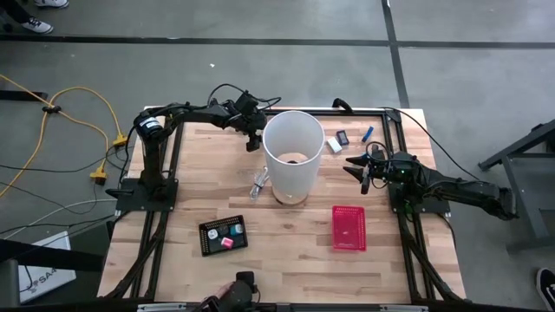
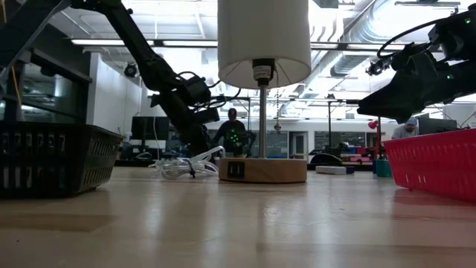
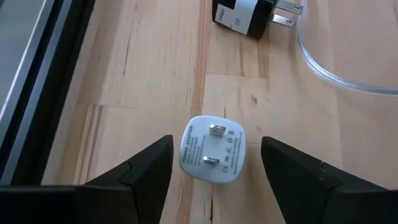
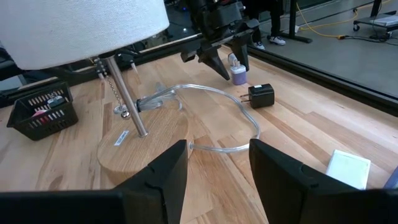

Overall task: Pick & Place Office items
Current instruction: Put the purple charger adapter into the black bin

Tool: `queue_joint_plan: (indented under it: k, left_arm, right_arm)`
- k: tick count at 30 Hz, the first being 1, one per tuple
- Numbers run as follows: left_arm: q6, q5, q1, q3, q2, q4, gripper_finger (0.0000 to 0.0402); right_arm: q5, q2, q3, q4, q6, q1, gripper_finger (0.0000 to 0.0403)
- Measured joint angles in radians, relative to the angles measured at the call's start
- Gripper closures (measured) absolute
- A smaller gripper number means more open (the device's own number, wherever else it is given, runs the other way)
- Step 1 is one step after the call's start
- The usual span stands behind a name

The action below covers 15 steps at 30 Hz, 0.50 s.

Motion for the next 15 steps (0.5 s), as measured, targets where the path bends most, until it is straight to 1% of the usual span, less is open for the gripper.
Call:
queue_joint_plan:
  k: [7, 15]
  left_arm:
    - [-0.006, 0.000, 0.000, 0.000, 0.000, 0.000, 0.0212]
    - [-0.006, 0.001, 0.000, 0.000, 0.000, 0.000, 0.0245]
  right_arm:
    - [0.000, 0.000, 0.000, 0.000, 0.000, 0.000, 0.0243]
    - [0.000, 0.000, 0.000, 0.000, 0.000, 0.000, 0.0243]
